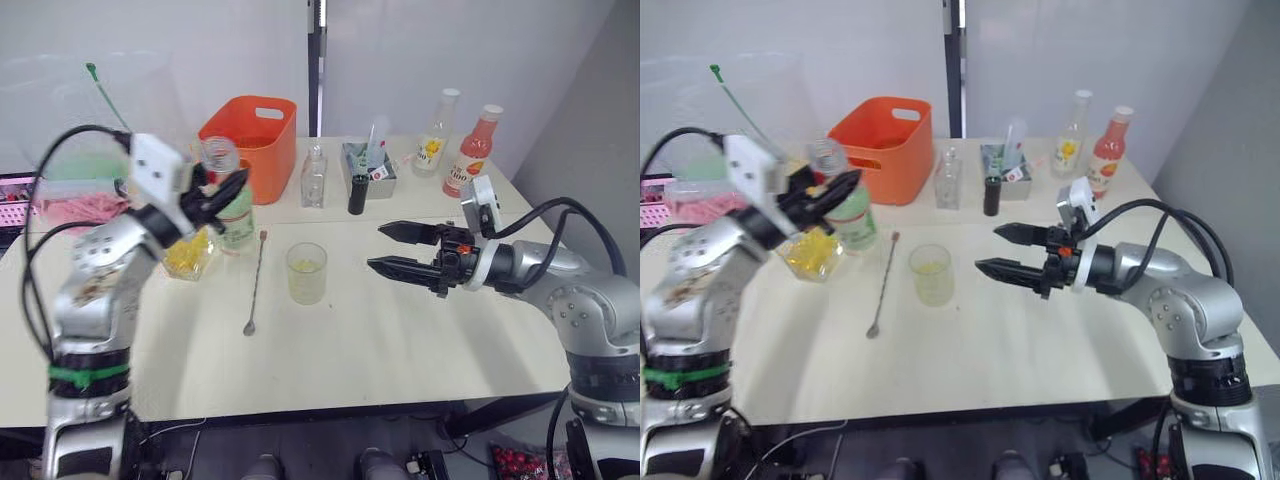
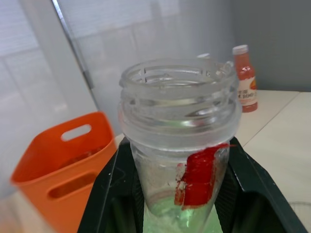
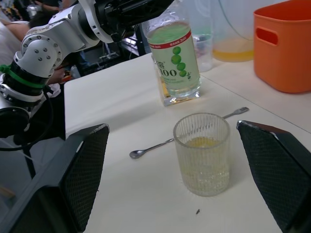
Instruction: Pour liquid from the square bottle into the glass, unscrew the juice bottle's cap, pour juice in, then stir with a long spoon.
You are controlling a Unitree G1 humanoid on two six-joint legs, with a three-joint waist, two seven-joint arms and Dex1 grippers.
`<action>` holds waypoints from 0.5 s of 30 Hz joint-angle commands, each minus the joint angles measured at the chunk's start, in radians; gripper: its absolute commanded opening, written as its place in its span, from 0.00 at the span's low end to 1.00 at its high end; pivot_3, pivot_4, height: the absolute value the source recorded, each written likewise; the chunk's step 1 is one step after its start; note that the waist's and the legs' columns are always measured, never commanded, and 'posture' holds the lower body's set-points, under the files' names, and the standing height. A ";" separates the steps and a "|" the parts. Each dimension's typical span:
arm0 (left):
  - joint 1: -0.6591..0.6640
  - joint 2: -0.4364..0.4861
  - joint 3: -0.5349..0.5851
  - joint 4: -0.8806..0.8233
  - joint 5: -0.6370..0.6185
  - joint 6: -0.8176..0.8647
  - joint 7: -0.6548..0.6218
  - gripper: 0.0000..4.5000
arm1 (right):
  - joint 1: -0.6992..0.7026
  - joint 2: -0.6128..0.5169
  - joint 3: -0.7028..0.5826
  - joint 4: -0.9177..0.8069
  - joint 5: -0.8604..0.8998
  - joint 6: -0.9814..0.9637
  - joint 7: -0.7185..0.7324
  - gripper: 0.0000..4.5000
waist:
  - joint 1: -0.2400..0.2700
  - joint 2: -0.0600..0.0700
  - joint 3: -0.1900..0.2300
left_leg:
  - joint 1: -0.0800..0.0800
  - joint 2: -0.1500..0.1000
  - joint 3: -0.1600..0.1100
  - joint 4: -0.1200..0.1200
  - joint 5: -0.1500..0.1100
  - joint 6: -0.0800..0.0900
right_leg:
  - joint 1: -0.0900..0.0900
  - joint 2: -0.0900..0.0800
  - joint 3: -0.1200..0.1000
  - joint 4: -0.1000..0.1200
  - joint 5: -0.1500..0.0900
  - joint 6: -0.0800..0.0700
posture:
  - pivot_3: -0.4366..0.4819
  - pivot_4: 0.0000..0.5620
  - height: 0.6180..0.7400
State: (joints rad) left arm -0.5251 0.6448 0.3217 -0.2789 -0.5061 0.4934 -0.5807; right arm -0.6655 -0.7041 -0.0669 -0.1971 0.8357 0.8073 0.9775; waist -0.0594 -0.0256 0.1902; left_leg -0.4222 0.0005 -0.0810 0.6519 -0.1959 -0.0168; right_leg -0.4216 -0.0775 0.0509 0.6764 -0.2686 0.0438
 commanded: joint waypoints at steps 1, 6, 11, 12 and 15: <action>0.101 0.044 0.131 -0.180 -0.129 0.052 -0.027 0.30 | -0.044 -0.014 0.023 0.023 -0.026 -0.032 0.076 0.99 | 0.002 0.000 0.000 | 0.000 0.000 0.000 0.000 0.000 0.000 | 0.000 0.000 0.000 -0.001 0.000 0.000 | 0.48 0.27 1.00; 0.343 0.074 0.394 -0.303 -0.312 0.161 -0.007 0.30 | -0.066 -0.025 0.082 0.061 -0.090 -0.087 0.184 0.99 | 0.015 0.000 0.000 | 0.000 0.000 0.001 0.000 0.000 0.000 | 0.000 0.000 0.001 -0.002 0.000 0.000 | 0.48 0.27 1.00; 0.515 0.062 0.559 -0.311 -0.344 0.166 0.023 0.30 | -0.037 -0.015 0.094 0.076 -0.126 -0.155 0.256 0.99 | 0.023 0.000 0.000 | 0.000 0.001 0.001 0.000 0.000 0.000 | 0.001 0.000 0.001 -0.004 0.000 0.000 | 0.48 0.27 1.00; 0.523 0.055 0.582 -0.293 -0.354 0.168 0.047 0.30 | -0.032 -0.015 0.097 0.070 -0.120 -0.146 0.267 0.99 | 0.026 -0.001 0.000 | 0.000 0.000 0.001 0.000 0.000 0.000 | 0.001 0.000 0.001 -0.004 0.000 0.000 | 0.48 0.27 1.00; 0.541 0.049 0.637 -0.229 -0.353 0.152 0.081 0.30 | -0.029 0.017 0.097 0.049 -0.110 -0.137 0.257 0.99 | 0.031 -0.001 -0.001 | 0.000 0.000 0.001 0.000 0.000 0.000 | 0.001 0.000 0.001 -0.005 0.000 0.000 | 0.48 0.27 1.00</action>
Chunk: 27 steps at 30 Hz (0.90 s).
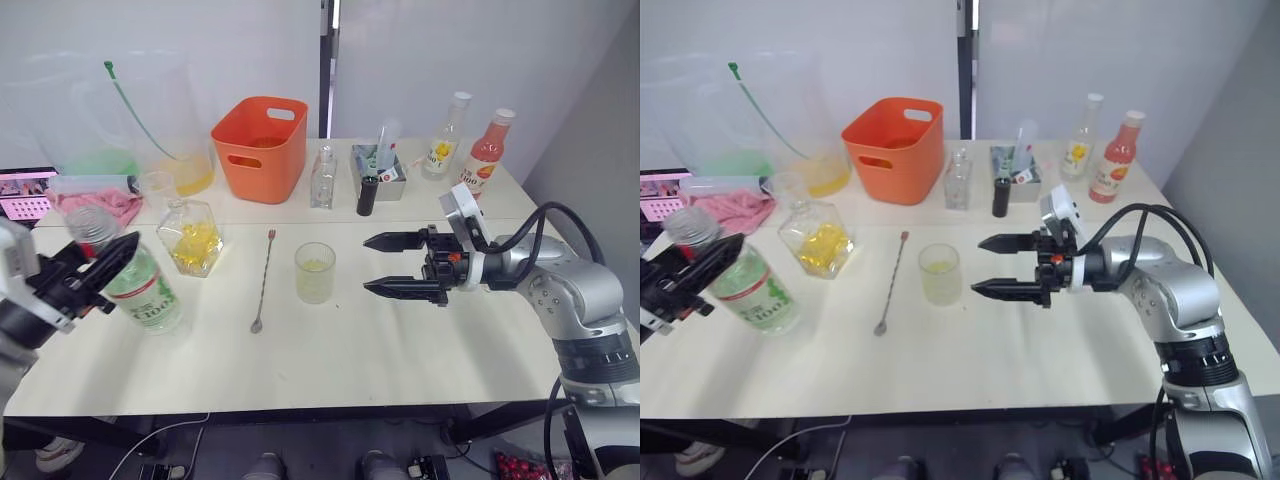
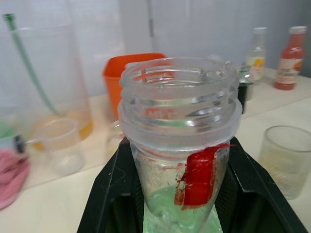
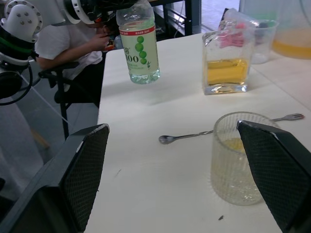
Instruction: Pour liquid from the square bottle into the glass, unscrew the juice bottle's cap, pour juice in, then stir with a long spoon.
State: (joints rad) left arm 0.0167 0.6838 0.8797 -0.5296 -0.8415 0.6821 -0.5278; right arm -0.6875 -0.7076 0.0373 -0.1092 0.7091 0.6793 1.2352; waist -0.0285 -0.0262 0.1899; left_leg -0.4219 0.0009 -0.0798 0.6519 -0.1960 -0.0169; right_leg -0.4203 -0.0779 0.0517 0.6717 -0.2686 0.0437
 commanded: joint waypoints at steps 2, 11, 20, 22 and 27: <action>0.007 0.018 0.098 0.063 -0.007 -0.048 0.032 0.30 | -0.004 0.034 -0.011 -0.053 0.020 -0.001 -0.009 0.99 | 0.000 -0.001 0.000 | 0.000 0.000 0.000 0.000 0.000 0.000 | 0.000 0.000 0.000 0.000 0.000 0.000 | 0.48 0.27 1.00; -0.210 0.172 -0.085 0.428 0.165 -0.148 0.026 0.30 | 0.049 0.030 -0.058 -0.156 0.088 0.073 -0.064 0.99 | 0.016 -0.002 -0.001 | 0.000 0.000 0.000 0.000 0.000 0.000 | 0.000 0.000 0.000 -0.001 0.000 0.000 | 0.48 0.27 1.00; -0.627 0.226 -0.341 1.018 0.373 -0.409 -0.074 0.30 | 0.117 0.004 -0.114 -0.266 0.139 0.125 -0.167 0.99 | 0.009 -0.006 -0.004 | 0.000 0.000 0.000 -0.003 0.000 0.000 | -0.002 0.000 -0.001 -0.001 0.001 -0.001 | 0.48 0.27 1.00; -0.724 0.226 -0.390 1.166 0.422 -0.480 -0.091 0.30 | 0.125 0.000 -0.127 -0.286 0.151 0.137 -0.189 0.99 | 0.007 -0.006 -0.004 | 0.000 0.000 0.000 -0.003 0.000 0.000 | -0.002 0.001 -0.001 -0.001 0.001 -0.001 | 0.48 0.27 1.00; -0.952 0.210 -0.483 1.523 0.533 -0.654 -0.100 0.30 | 0.141 -0.010 -0.148 -0.330 0.175 0.154 -0.246 0.99 | 0.008 -0.008 -0.004 | -0.001 0.000 0.000 -0.003 0.000 0.000 | -0.002 0.000 -0.003 0.000 0.001 -0.001 | 0.48 0.27 1.00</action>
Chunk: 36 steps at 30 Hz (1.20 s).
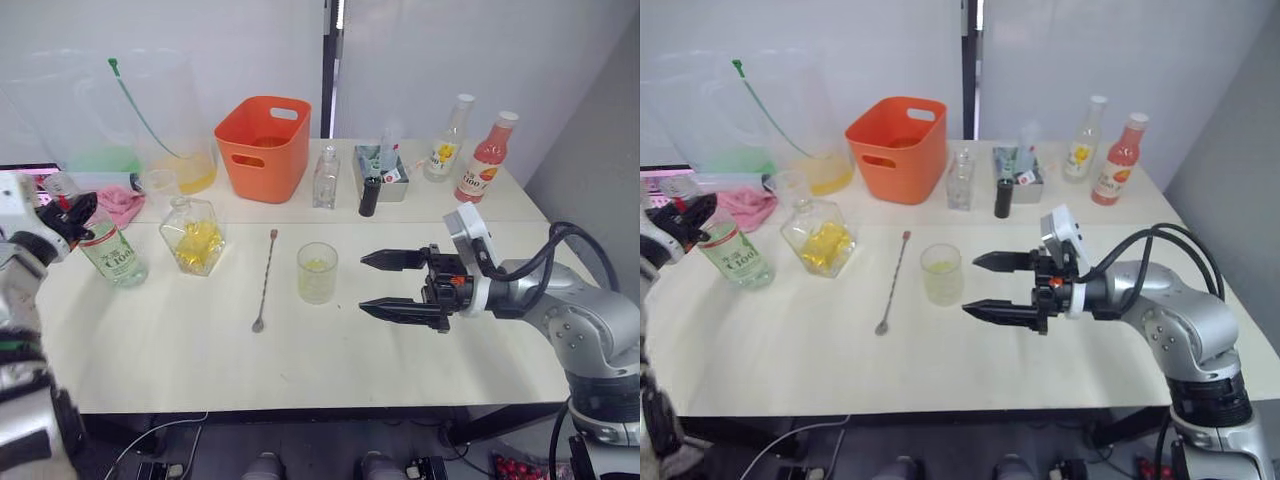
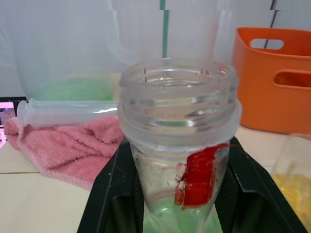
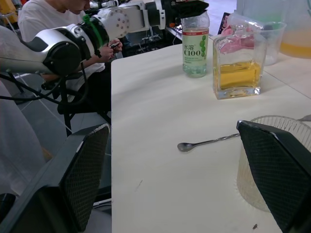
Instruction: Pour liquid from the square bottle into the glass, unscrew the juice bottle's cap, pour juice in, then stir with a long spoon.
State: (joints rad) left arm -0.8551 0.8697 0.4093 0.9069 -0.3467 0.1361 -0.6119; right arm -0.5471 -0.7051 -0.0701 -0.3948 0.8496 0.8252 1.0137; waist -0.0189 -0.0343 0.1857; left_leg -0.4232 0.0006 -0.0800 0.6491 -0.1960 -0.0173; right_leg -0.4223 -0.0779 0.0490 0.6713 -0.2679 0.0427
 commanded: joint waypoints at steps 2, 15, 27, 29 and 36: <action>-0.127 0.020 -0.027 0.157 0.060 -0.147 -0.020 0.30 | 0.004 -0.019 -0.052 -0.055 0.042 0.017 -0.044 0.99 | -0.002 0.000 0.000 | 0.000 0.000 0.000 0.000 0.000 0.000 | 0.000 0.000 0.000 0.000 0.000 0.000 | 0.48 0.27 1.00; -0.165 0.012 -0.033 0.294 0.103 -0.237 -0.010 0.30 | 0.023 -0.057 -0.083 -0.095 0.084 0.038 -0.113 0.99 | -0.007 0.000 0.000 | 0.000 0.000 0.000 0.000 0.000 0.000 | 0.000 0.000 0.000 0.002 0.000 0.000 | 0.48 0.27 1.00; -0.152 0.036 -0.013 0.256 0.094 -0.233 -0.054 0.99 | 0.002 -0.065 -0.045 -0.064 0.079 0.043 -0.109 1.00 | -0.014 -0.001 0.000 | 0.000 0.000 0.000 0.001 0.000 0.000 | 0.000 0.000 0.000 0.002 0.000 0.000 | 0.48 0.27 1.00; -0.152 0.035 -0.007 0.249 0.089 -0.234 -0.056 0.99 | -0.001 -0.066 -0.042 -0.058 0.077 0.038 -0.104 1.00 | -0.015 0.000 0.000 | 0.000 0.000 0.000 0.001 0.000 0.000 | 0.000 0.000 0.000 0.002 0.000 0.000 | 0.48 0.27 1.00; -0.189 0.041 0.046 0.186 0.033 -0.242 -0.083 0.99 | -0.016 -0.065 -0.030 -0.038 0.064 0.027 -0.087 1.00 | -0.020 -0.001 0.000 | 0.000 0.000 -0.001 0.001 0.000 0.000 | 0.000 0.000 0.000 0.003 0.000 0.000 | 0.48 0.27 1.00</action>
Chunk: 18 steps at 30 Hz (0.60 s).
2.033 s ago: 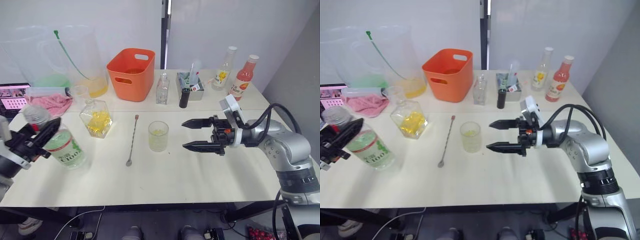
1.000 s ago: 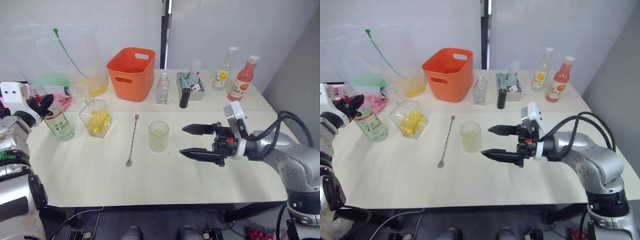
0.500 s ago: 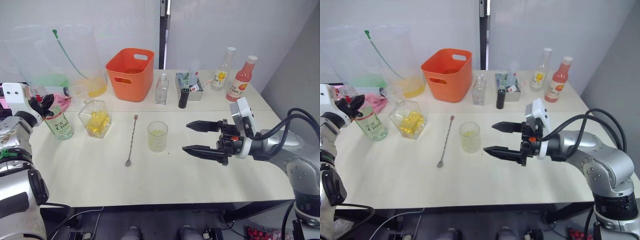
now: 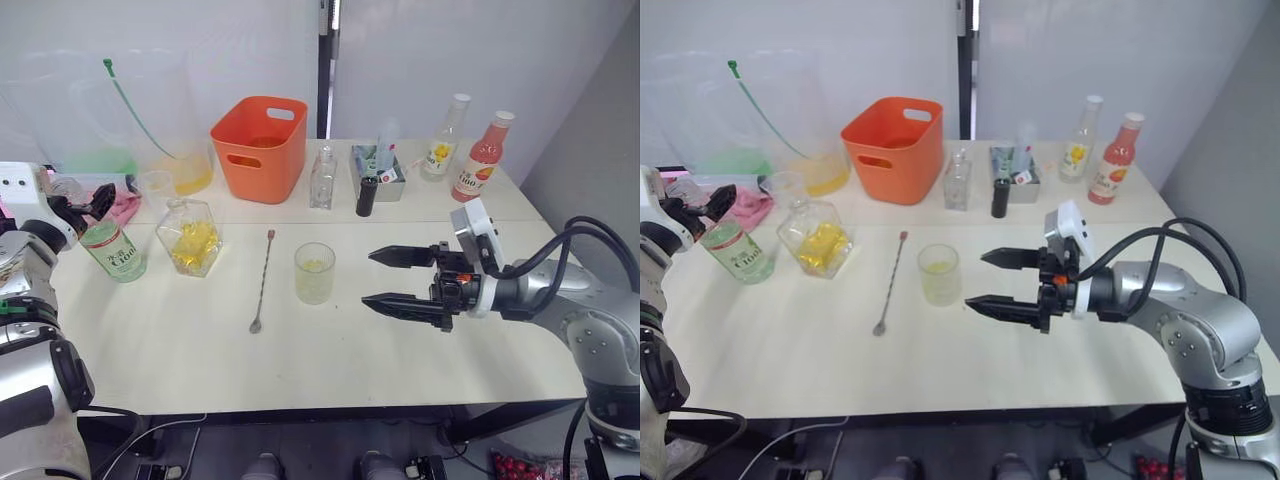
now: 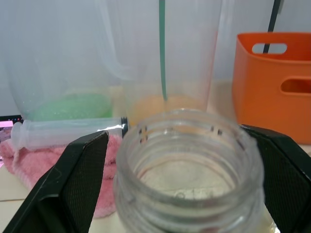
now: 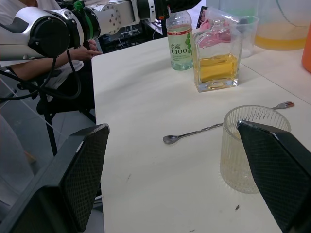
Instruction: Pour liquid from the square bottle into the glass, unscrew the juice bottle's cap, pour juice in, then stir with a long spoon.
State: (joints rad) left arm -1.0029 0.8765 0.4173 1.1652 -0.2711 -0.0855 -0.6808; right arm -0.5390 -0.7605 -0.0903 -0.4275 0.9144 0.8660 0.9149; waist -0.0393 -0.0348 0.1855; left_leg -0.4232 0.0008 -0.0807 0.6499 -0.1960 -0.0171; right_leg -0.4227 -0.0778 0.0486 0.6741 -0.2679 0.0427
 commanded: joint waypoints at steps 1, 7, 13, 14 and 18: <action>-0.045 0.036 0.043 -0.083 -0.050 -0.021 -0.016 0.99 | -0.025 -0.009 -0.009 -0.004 -0.001 -0.015 0.013 1.00 | 0.000 0.000 0.000 | 0.000 0.000 0.000 0.000 0.000 0.000 | 0.000 0.000 0.000 0.000 0.000 0.000 | 0.48 0.27 1.00; -0.136 0.079 0.083 -0.232 -0.138 -0.014 -0.121 0.99 | -0.044 -0.010 -0.008 0.006 0.002 -0.016 0.041 1.00 | -0.003 0.000 0.000 | -0.001 0.000 0.000 0.000 0.000 0.000 | 0.000 0.000 0.000 0.000 0.000 0.000 | 0.48 0.27 1.00; -0.076 0.068 0.039 -0.593 -0.255 0.230 -0.219 0.99 | -0.077 -0.003 -0.004 0.049 -0.030 -0.046 0.062 1.00 | -0.003 0.000 0.000 | 0.001 0.000 0.000 0.000 0.000 0.000 | 0.001 0.000 0.000 0.000 0.000 0.000 | 0.48 0.27 1.00; -0.037 0.066 0.035 -0.682 -0.290 0.294 -0.230 0.99 | -0.081 -0.003 -0.003 0.058 -0.036 -0.052 0.065 1.00 | -0.003 0.000 0.000 | 0.001 0.000 0.000 0.000 0.000 0.000 | 0.001 0.000 0.000 0.001 0.000 0.000 | 0.48 0.27 1.00; 0.184 0.076 0.037 -1.026 -0.417 0.503 -0.268 0.99 | -0.102 0.012 -0.004 0.106 -0.085 -0.108 0.074 1.00 | -0.007 0.000 0.000 | 0.001 0.001 0.000 0.000 0.000 0.000 | 0.000 0.000 0.001 0.001 0.000 0.000 | 0.48 0.27 1.00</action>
State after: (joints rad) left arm -0.8449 0.9359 0.4426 0.2698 -0.6288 0.3471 -0.9301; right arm -0.6243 -0.7498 -0.0704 -0.3265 0.8441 0.8026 0.9819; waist -0.0466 -0.0348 0.1857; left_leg -0.4222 0.0015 -0.0806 0.6497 -0.1959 -0.0172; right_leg -0.4224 -0.0776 0.0494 0.6752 -0.2679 0.0428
